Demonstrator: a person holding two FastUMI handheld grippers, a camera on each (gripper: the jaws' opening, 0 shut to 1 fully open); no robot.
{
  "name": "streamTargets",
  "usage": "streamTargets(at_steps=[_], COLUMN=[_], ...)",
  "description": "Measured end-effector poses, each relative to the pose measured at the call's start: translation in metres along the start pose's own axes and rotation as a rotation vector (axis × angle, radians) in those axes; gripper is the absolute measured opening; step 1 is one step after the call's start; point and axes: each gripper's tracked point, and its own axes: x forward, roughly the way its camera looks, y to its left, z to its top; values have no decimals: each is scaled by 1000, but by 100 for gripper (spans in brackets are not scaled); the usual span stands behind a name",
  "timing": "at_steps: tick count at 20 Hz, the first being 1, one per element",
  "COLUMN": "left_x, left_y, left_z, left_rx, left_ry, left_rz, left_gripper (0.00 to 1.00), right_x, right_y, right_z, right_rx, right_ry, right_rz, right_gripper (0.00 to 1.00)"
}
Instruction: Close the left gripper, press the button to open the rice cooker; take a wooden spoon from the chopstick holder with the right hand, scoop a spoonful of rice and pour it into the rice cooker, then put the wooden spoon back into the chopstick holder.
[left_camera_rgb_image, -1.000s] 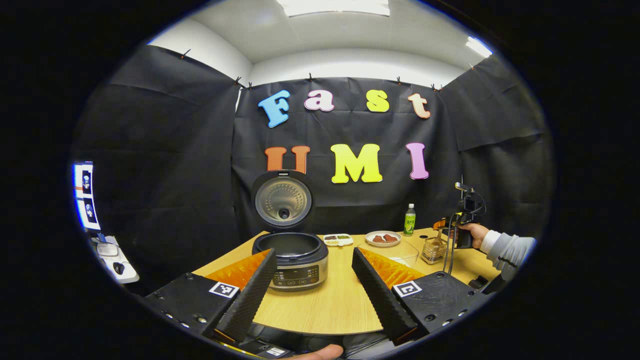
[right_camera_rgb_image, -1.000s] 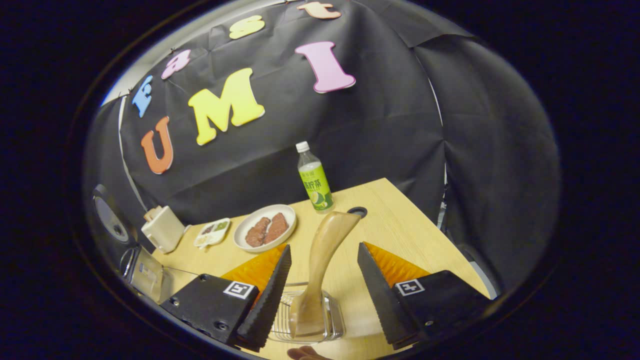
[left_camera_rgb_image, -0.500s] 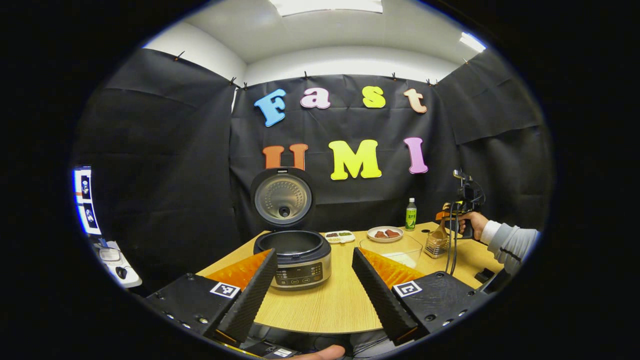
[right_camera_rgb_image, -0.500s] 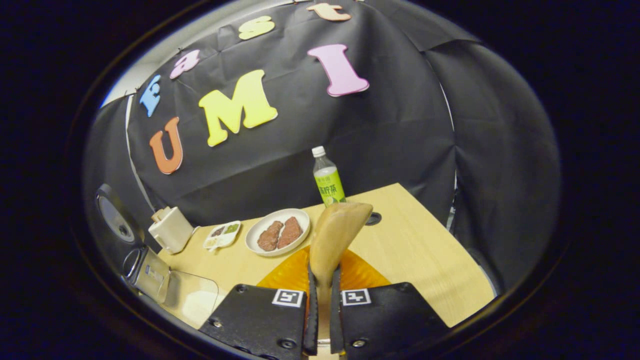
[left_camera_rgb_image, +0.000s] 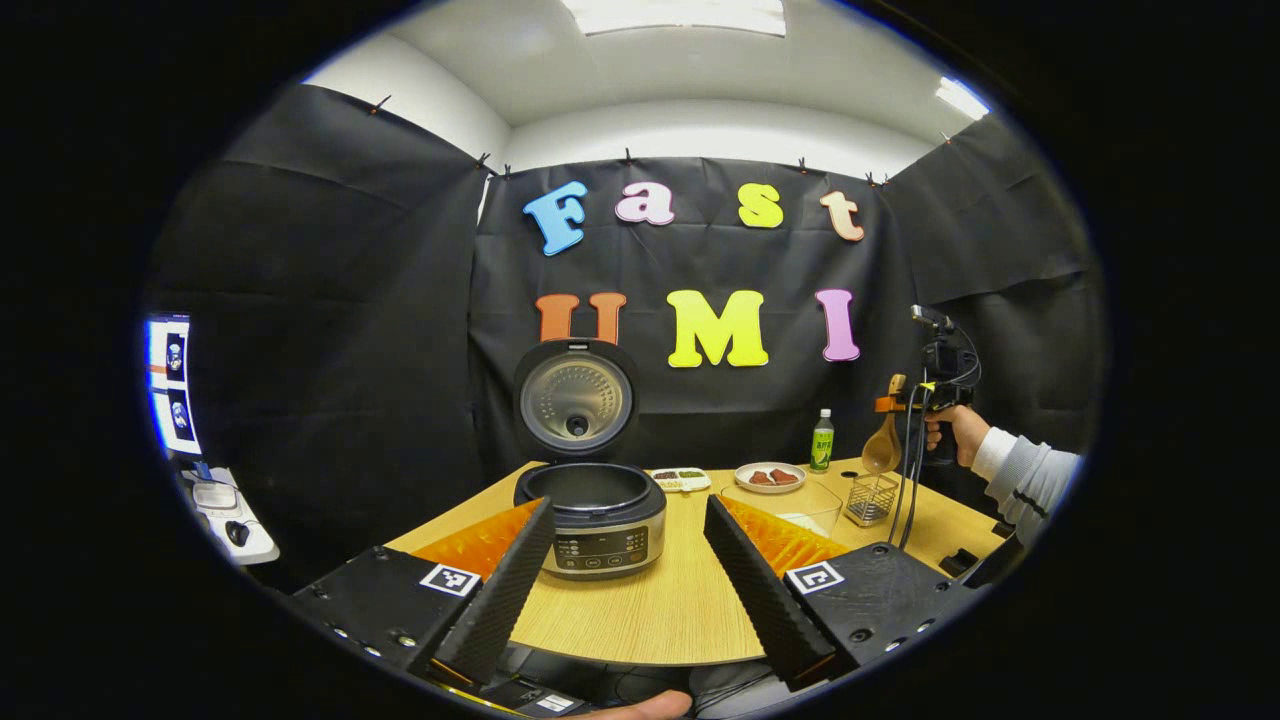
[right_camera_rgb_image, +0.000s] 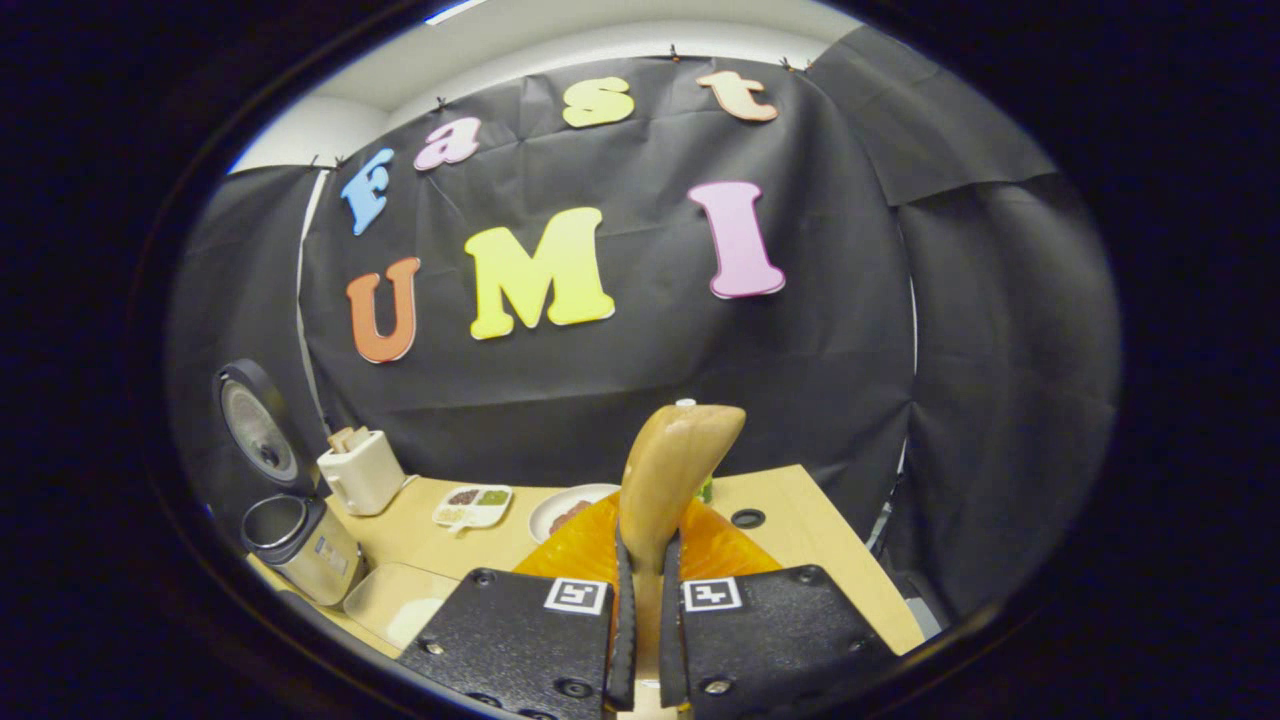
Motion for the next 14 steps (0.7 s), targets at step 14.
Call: streamTargets(at_steps=[14], left_x=[-12], left_y=[16], left_z=[-9], left_rx=[-7], left_ry=[15], left_rz=[11], left_gripper=[96], right_x=[-3], right_y=[150], right_z=[-49], right_rx=[-94], right_ry=[1], right_rz=[87], right_gripper=[14])
